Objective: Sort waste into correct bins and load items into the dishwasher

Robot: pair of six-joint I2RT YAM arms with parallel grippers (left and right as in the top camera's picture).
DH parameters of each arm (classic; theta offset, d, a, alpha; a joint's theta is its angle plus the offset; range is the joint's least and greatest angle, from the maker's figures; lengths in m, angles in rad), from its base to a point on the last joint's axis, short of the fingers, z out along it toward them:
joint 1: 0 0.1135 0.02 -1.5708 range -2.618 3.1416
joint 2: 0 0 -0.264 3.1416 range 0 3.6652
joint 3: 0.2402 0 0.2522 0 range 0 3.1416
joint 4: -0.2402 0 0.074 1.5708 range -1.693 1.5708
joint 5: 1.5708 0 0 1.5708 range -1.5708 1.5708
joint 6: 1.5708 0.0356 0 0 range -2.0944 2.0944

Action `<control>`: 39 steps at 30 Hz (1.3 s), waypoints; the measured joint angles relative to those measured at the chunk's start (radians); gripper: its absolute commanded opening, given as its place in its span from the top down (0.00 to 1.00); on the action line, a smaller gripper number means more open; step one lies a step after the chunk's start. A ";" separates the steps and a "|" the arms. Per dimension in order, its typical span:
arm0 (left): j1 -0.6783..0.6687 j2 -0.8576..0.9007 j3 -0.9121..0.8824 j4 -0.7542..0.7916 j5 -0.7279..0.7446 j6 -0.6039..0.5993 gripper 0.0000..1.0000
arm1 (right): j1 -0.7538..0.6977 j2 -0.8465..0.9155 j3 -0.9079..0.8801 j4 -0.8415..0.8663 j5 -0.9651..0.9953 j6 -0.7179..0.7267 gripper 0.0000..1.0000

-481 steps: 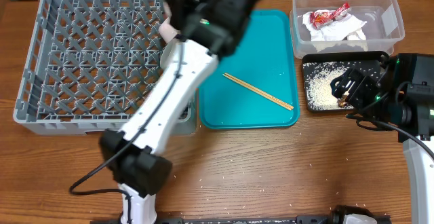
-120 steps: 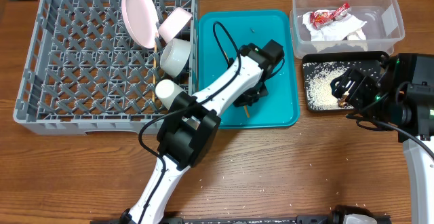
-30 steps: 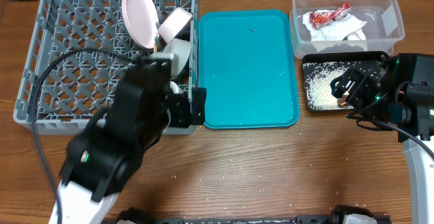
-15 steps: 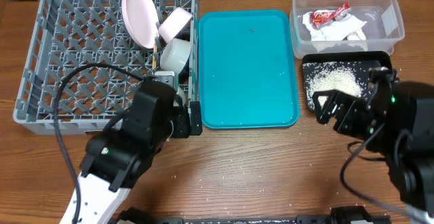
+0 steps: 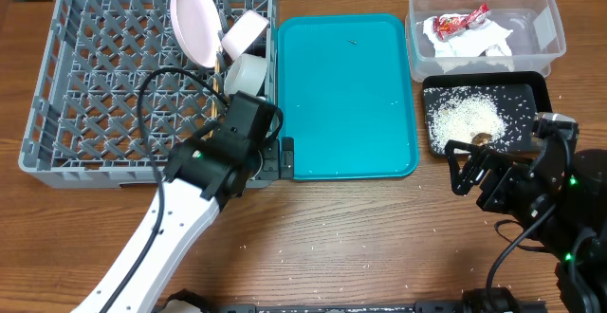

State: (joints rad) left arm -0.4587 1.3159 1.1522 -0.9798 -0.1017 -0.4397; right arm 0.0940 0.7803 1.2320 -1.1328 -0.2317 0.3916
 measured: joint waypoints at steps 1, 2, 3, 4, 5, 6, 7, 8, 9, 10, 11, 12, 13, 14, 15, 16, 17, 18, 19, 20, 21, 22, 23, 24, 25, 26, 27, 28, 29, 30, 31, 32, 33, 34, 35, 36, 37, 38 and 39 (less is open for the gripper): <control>0.000 0.016 0.000 0.000 0.000 0.000 0.00 | 0.000 -0.001 0.000 -0.002 0.000 0.000 0.00; 0.000 0.031 0.000 0.000 0.000 0.000 0.00 | 0.000 -0.001 0.000 -0.004 0.000 0.000 0.00; 0.000 0.049 0.000 0.000 0.000 0.000 0.00 | 0.000 -0.001 0.000 -0.005 0.003 0.000 0.00; 0.000 0.063 0.000 0.000 0.000 0.000 0.00 | 0.000 -0.001 0.000 -0.005 0.016 -0.001 0.00; 0.000 0.079 0.000 0.000 0.000 0.000 0.00 | 0.000 -0.001 0.000 -0.005 0.020 -0.001 0.00; 0.000 0.094 0.000 0.000 0.000 0.000 0.00 | 0.000 -0.001 0.000 -0.005 0.042 0.000 0.00; 0.000 0.113 0.000 0.000 0.000 0.000 0.00 | 0.000 -0.001 0.000 -0.005 0.059 -0.001 0.00; 0.000 0.126 0.000 0.000 0.000 0.000 0.00 | 0.000 -0.001 0.000 -0.005 0.066 0.000 0.00; 0.000 0.140 0.000 0.000 0.000 0.000 0.00 | 0.000 -0.001 0.000 -0.005 0.077 -0.001 0.00; 0.000 0.150 0.000 0.000 0.000 0.000 0.00 | 0.000 -0.001 0.000 -0.005 0.084 0.000 0.00; 0.000 0.168 0.000 0.000 0.000 0.000 0.00 | 0.000 -0.001 0.000 -0.005 0.090 0.000 0.00; 0.000 0.178 0.000 0.000 0.000 0.000 0.00 | 0.000 -0.001 0.000 -0.005 0.092 -0.001 0.00; 0.000 0.188 0.000 0.000 0.000 0.000 0.00 | 0.000 -0.001 0.000 -0.005 0.097 0.000 0.00; 0.000 0.202 0.000 0.000 0.000 0.000 0.00 | 0.000 -0.001 0.000 -0.005 0.101 0.000 0.00; 0.000 0.209 0.000 0.000 0.000 0.000 0.00 | 0.000 -0.001 0.000 -0.005 0.103 -0.001 0.00; 0.000 0.220 0.000 0.000 0.000 0.000 0.00 | 0.000 -0.001 0.000 -0.005 0.106 0.000 0.00; 0.000 0.229 0.000 0.000 0.000 0.000 0.00 | 0.000 -0.001 0.000 -0.005 0.106 0.000 0.00; 0.000 0.239 0.000 0.000 0.000 0.000 0.00 | 0.000 -0.001 0.000 -0.005 0.107 0.000 0.00; 0.000 0.246 0.000 0.001 0.000 0.000 0.00 | 0.000 -0.001 0.000 -0.005 0.108 -0.001 0.00; 0.000 0.252 0.000 0.003 -0.002 0.000 0.00 | 0.000 -0.001 0.000 -0.005 0.109 0.000 0.00; 0.000 0.256 0.000 0.005 -0.004 0.000 0.00 | 0.000 -0.001 -0.001 -0.005 0.109 0.000 0.00; 0.000 0.258 0.000 0.005 -0.006 0.000 0.00 | 0.000 -0.001 -0.003 -0.005 0.109 -0.001 0.00; 0.000 0.259 0.000 0.006 -0.007 0.000 0.00 | 0.000 -0.002 -0.008 -0.004 0.109 -0.001 0.00; 0.000 0.260 0.000 0.006 -0.008 0.000 0.00 | 0.000 -0.002 -0.016 -0.005 0.109 0.000 0.00; 0.000 0.260 0.000 0.006 -0.008 0.000 0.00 | 0.000 -0.002 -0.027 -0.005 0.109 -0.001 0.00; 0.000 0.260 0.000 0.006 -0.008 0.000 0.00 | 0.000 -0.002 -0.038 -0.005 0.109 -0.001 0.00; 0.000 0.260 0.000 0.006 -0.008 0.000 0.00 | 0.000 -0.002 -0.052 -0.005 0.109 -0.001 0.00; 0.000 0.260 0.000 0.006 -0.008 0.000 0.00 | 0.000 -0.002 -0.063 -0.006 0.109 -0.001 0.00; 0.000 0.260 0.000 0.006 -0.008 0.000 0.00 | 0.000 -0.002 -0.074 -0.005 0.109 -0.001 0.00; 0.000 0.260 0.000 0.006 -0.008 0.000 0.00 | 0.000 -0.002 -0.082 -0.006 0.109 -0.001 0.00; 0.000 0.260 0.000 0.006 -0.008 0.000 0.00 | 0.000 -0.002 -0.090 -0.007 0.110 0.000 0.00; 0.000 0.260 0.000 0.006 -0.008 0.000 0.00 | 0.000 -0.004 -0.100 -0.005 0.120 -0.001 0.00; 0.000 0.260 0.000 0.006 -0.008 0.000 0.01 | 0.000 -0.008 -0.113 0.005 0.133 -0.001 0.00; 0.000 0.260 0.000 0.006 -0.008 0.000 0.00 | 0.000 -0.016 -0.129 0.030 0.148 0.000 0.00; 0.000 0.260 0.000 0.006 -0.008 0.000 0.00 | 0.000 -0.033 -0.158 0.087 0.171 -0.003 0.00; 0.000 0.260 0.000 0.006 -0.008 0.000 0.00 | 0.000 -0.053 -0.191 0.167 0.183 -0.011 0.00; 0.000 0.260 0.000 0.006 -0.008 0.000 0.00 | 0.000 -0.078 -0.228 0.242 0.193 -0.026 0.00; 0.000 0.260 0.000 0.006 -0.008 0.000 0.00 | 0.000 -0.111 -0.275 0.331 0.194 -0.049 0.00; 0.000 0.260 0.000 0.007 -0.008 0.000 0.00 | 0.000 -0.146 -0.323 0.403 0.193 -0.075 0.00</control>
State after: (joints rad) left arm -0.4587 1.5761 1.1519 -0.9730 -0.1093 -0.4393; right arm 0.0944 0.6342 0.9085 -0.7300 -0.0391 0.3164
